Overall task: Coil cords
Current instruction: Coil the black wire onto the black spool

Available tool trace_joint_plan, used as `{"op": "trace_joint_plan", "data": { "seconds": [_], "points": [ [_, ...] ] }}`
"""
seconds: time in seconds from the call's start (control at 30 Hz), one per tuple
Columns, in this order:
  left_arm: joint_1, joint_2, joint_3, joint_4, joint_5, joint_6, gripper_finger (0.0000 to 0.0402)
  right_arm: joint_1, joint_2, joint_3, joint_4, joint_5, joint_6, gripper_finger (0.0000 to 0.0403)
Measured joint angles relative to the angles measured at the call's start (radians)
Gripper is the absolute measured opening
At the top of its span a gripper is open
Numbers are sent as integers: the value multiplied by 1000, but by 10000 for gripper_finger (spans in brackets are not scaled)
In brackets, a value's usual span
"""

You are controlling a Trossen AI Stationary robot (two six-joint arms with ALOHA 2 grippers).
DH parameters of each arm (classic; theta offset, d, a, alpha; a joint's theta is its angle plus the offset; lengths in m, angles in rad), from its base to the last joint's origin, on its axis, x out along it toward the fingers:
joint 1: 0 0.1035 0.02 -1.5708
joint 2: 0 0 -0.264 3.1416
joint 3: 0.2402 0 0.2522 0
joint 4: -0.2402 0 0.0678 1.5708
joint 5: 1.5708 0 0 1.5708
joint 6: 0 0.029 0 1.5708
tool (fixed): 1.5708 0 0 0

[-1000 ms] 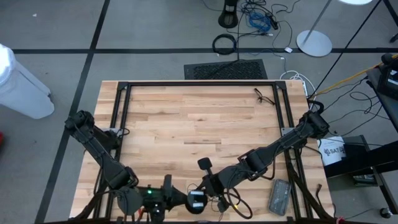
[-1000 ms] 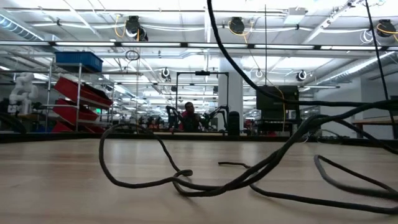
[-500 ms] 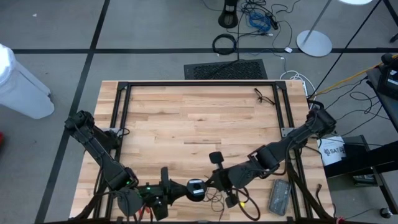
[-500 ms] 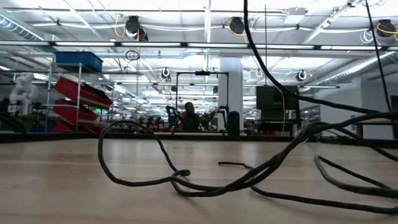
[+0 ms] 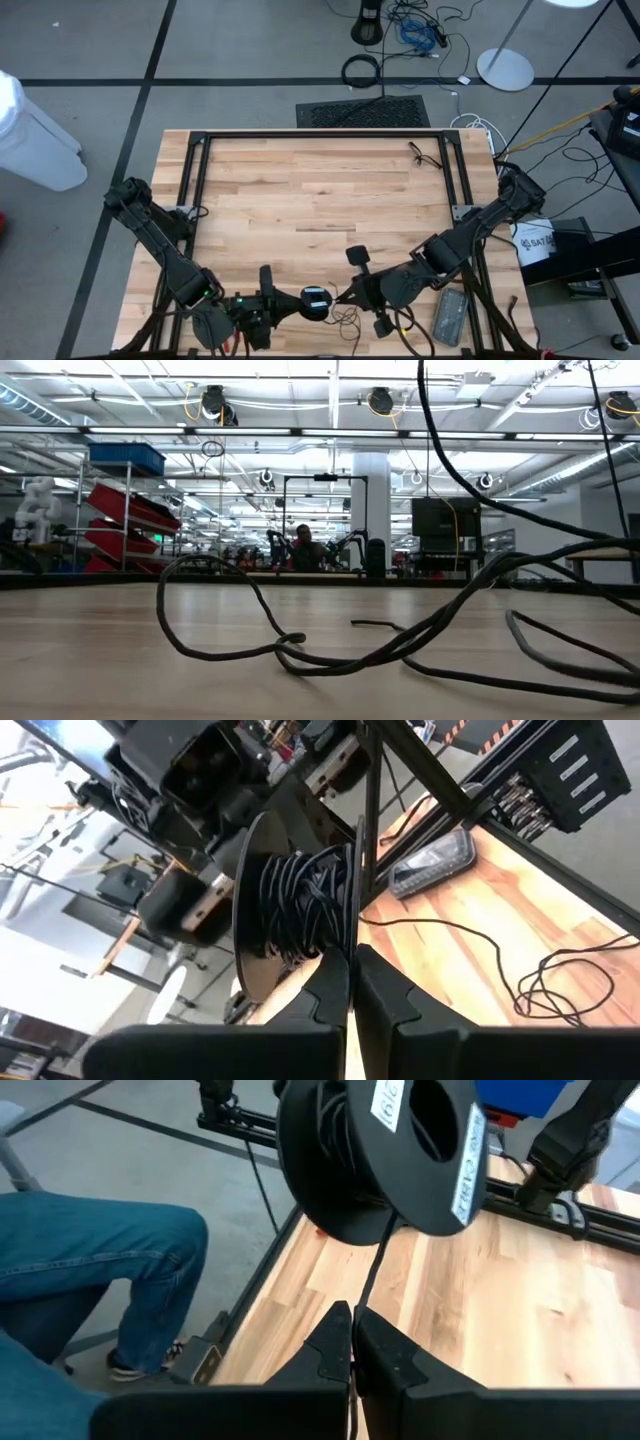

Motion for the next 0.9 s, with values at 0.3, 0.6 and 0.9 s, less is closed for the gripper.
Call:
{"op": "trace_joint_plan", "data": {
  "seconds": [0.3,0.6,0.9],
  "points": [
    [8,-2,0,-21,1,-56,6,41,-35,0,-14,39,11,0],
    [21,-2,0,-49,4,-91,6,69,-42,-1,-45,41,36,0],
    [21,-7,0,-98,0,-135,6,70,-42,-1,-146,53,115,0]
  ]
}}
